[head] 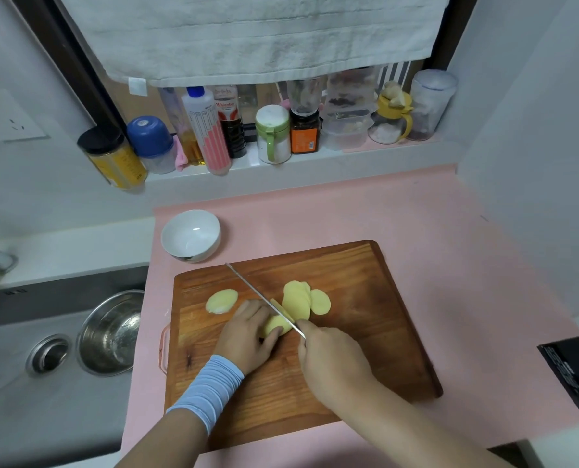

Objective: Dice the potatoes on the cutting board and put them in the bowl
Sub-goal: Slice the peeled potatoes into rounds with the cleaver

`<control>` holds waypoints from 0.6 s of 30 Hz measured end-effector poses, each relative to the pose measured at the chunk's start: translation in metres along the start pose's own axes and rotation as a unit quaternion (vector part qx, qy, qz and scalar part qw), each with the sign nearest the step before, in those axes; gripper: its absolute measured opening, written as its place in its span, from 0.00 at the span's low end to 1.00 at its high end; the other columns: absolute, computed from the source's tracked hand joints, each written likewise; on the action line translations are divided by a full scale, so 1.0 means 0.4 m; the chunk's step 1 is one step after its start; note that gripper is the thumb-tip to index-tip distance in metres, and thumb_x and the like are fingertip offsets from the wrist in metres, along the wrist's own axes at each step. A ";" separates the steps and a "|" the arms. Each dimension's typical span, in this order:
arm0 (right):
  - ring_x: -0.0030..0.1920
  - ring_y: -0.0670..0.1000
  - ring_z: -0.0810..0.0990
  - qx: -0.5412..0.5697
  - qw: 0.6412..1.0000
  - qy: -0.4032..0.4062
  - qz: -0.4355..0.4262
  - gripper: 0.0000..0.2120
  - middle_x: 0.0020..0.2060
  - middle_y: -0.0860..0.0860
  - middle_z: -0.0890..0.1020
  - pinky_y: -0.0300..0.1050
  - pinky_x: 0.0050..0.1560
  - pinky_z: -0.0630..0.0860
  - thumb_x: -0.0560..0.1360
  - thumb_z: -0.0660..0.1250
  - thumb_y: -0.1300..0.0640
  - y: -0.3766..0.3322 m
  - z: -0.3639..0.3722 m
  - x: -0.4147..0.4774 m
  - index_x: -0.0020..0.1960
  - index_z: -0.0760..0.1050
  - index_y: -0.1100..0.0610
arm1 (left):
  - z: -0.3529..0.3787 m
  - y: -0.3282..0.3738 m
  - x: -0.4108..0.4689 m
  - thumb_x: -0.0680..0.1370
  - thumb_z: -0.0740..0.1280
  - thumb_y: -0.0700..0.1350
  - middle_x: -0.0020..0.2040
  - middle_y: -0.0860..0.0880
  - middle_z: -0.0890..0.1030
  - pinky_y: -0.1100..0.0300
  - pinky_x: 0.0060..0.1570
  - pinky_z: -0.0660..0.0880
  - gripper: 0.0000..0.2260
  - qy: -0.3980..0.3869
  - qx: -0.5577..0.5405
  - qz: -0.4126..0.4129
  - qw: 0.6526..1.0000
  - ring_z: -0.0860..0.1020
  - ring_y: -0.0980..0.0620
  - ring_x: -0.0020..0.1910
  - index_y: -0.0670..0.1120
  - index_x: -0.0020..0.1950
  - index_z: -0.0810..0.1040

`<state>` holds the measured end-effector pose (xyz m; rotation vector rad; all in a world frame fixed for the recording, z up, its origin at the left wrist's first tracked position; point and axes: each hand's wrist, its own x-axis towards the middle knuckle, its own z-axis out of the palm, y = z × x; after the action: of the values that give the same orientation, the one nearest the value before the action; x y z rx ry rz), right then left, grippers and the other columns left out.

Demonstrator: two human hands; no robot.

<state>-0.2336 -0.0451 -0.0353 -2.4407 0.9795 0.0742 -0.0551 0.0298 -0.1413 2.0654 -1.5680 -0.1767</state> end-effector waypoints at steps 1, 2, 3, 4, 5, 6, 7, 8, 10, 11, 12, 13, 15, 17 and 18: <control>0.49 0.55 0.81 0.000 1.000 -0.003 0.003 0.12 0.48 0.49 0.82 0.49 0.44 0.74 0.84 0.55 0.53 -0.001 -0.002 0.000 0.65 0.72 0.50 | 0.001 -0.001 0.001 0.75 0.67 0.54 0.54 0.54 0.79 0.65 0.56 0.68 0.15 0.000 -0.001 0.005 1.000 0.75 0.52 0.53 0.47 0.56 0.81; 0.49 0.55 0.81 -0.001 1.000 -0.006 0.005 0.12 0.48 0.50 0.82 0.50 0.46 0.75 0.84 0.55 0.54 -0.001 -0.003 0.000 0.65 0.72 0.51 | 0.001 -0.001 0.002 0.75 0.67 0.54 0.54 0.53 0.79 0.66 0.56 0.67 0.15 0.001 -0.001 0.009 1.000 0.75 0.51 0.53 0.47 0.57 0.81; 0.50 0.56 0.81 -0.001 1.000 -0.010 0.008 0.12 0.48 0.50 0.82 0.51 0.46 0.76 0.84 0.55 0.54 -0.002 -0.004 0.001 0.65 0.73 0.51 | 0.001 -0.001 0.002 0.75 0.67 0.54 0.54 0.53 0.79 0.66 0.56 0.67 0.15 0.004 -0.001 0.013 1.000 0.75 0.51 0.53 0.47 0.57 0.80; 0.50 0.56 0.81 -0.002 1.000 -0.013 0.010 0.12 0.48 0.50 0.82 0.51 0.47 0.77 0.84 0.55 0.54 -0.002 -0.004 0.002 0.65 0.73 0.51 | 0.000 0.000 0.002 0.75 0.67 0.53 0.54 0.53 0.79 0.67 0.56 0.67 0.15 0.007 -0.002 0.015 1.000 0.74 0.52 0.53 0.46 0.56 0.80; 0.50 0.56 0.81 -0.002 1.000 -0.015 0.012 0.12 0.48 0.50 0.82 0.50 0.46 0.75 0.84 0.55 0.54 -0.004 -0.005 0.003 0.65 0.73 0.51 | -0.001 0.002 0.002 0.75 0.67 0.54 0.54 0.53 0.79 0.68 0.56 0.66 0.15 0.011 -0.003 0.017 1.000 0.74 0.52 0.53 0.46 0.56 0.80; 0.50 0.56 0.81 -0.002 1.000 -0.014 0.015 0.12 0.48 0.50 0.82 0.49 0.44 0.74 0.84 0.55 0.55 -0.005 -0.005 0.004 0.64 0.73 0.51 | -0.002 0.003 0.002 0.75 0.67 0.53 0.54 0.53 0.79 0.68 0.55 0.66 0.15 0.015 -0.005 0.020 1.000 0.73 0.53 0.53 0.46 0.56 0.80; 0.49 0.56 0.81 -0.001 1.000 -0.014 0.019 0.12 0.48 0.51 0.82 0.48 0.43 0.72 0.84 0.56 0.55 -0.007 -0.006 0.006 0.64 0.73 0.51 | -0.003 0.004 0.002 0.75 0.67 0.53 0.54 0.53 0.79 0.69 0.55 0.65 0.15 0.018 -0.007 0.023 1.000 0.73 0.53 0.53 0.46 0.55 0.80; 0.49 0.57 0.81 0.000 1.000 -0.015 0.025 0.12 0.47 0.51 0.82 0.47 0.42 0.70 0.84 0.56 0.56 -0.007 -0.008 0.009 0.63 0.74 0.51 | -0.004 0.005 0.003 0.75 0.67 0.53 0.54 0.53 0.79 0.70 0.56 0.64 0.14 0.020 -0.010 0.027 0.999 0.73 0.53 0.53 0.46 0.55 0.80; 0.49 0.57 0.81 0.005 0.999 -0.024 0.034 0.11 0.47 0.52 0.82 0.47 0.41 0.70 0.83 0.56 0.56 -0.007 -0.014 0.017 0.62 0.74 0.51 | -0.004 0.005 0.005 0.74 0.68 0.52 0.54 0.53 0.79 0.70 0.57 0.64 0.14 0.021 -0.017 0.031 0.999 0.73 0.53 0.54 0.46 0.55 0.80; 0.49 0.57 0.81 0.008 0.999 -0.031 0.039 0.11 0.47 0.53 0.82 0.47 0.41 0.71 0.83 0.57 0.56 -0.007 -0.018 0.021 0.61 0.75 0.52 | -0.003 0.004 0.005 0.74 0.68 0.52 0.54 0.53 0.79 0.70 0.57 0.64 0.13 0.021 -0.019 0.032 0.999 0.73 0.53 0.54 0.46 0.54 0.79; 0.48 0.57 0.81 0.012 0.998 -0.039 0.044 0.10 0.46 0.53 0.82 0.47 0.42 0.71 0.82 0.57 0.56 -0.007 -0.022 0.025 0.60 0.75 0.52 | -0.001 0.002 0.005 0.75 0.68 0.52 0.54 0.53 0.79 0.70 0.58 0.64 0.13 0.019 -0.022 0.031 0.999 0.74 0.53 0.54 0.46 0.54 0.79; 0.48 0.57 0.81 0.016 0.997 -0.048 0.050 0.10 0.46 0.53 0.82 0.47 0.41 0.72 0.82 0.57 0.57 -0.007 -0.025 0.029 0.58 0.75 0.52 | 0.001 0.000 0.004 0.75 0.68 0.52 0.54 0.53 0.79 0.68 0.58 0.65 0.13 0.017 -0.025 0.029 0.999 0.75 0.52 0.55 0.46 0.54 0.79; 0.48 0.57 0.81 0.023 0.996 -0.063 0.060 0.08 0.45 0.53 0.81 0.46 0.41 0.72 0.82 0.58 0.57 -0.008 -0.032 0.039 0.56 0.75 0.53 | 0.006 -0.005 0.003 0.75 0.68 0.52 0.54 0.53 0.79 0.65 0.58 0.67 0.13 0.013 -0.033 0.024 0.999 0.76 0.51 0.55 0.46 0.54 0.79; 0.48 0.56 0.81 0.033 0.994 -0.079 0.063 0.07 0.42 0.51 0.78 0.46 0.42 0.74 0.81 0.59 0.57 -0.007 -0.039 0.050 0.54 0.75 0.53 | 0.008 -0.008 0.002 0.75 0.69 0.52 0.55 0.53 0.79 0.64 0.58 0.68 0.12 0.015 -0.037 0.021 0.999 0.76 0.50 0.55 0.46 0.54 0.79; 0.47 0.56 0.81 0.038 0.994 -0.085 0.063 0.05 0.41 0.50 0.77 0.46 0.43 0.75 0.81 0.59 0.57 -0.005 -0.042 0.056 0.52 0.74 0.53 | 0.008 -0.008 0.002 0.75 0.70 0.52 0.55 0.53 0.79 0.64 0.59 0.68 0.12 0.017 -0.039 0.022 0.999 0.76 0.50 0.55 0.46 0.54 0.79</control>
<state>-0.2181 -0.0659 -0.0250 -2.2593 1.0376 0.2782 -0.0536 0.0287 -0.1455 1.9614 -1.5605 -0.1835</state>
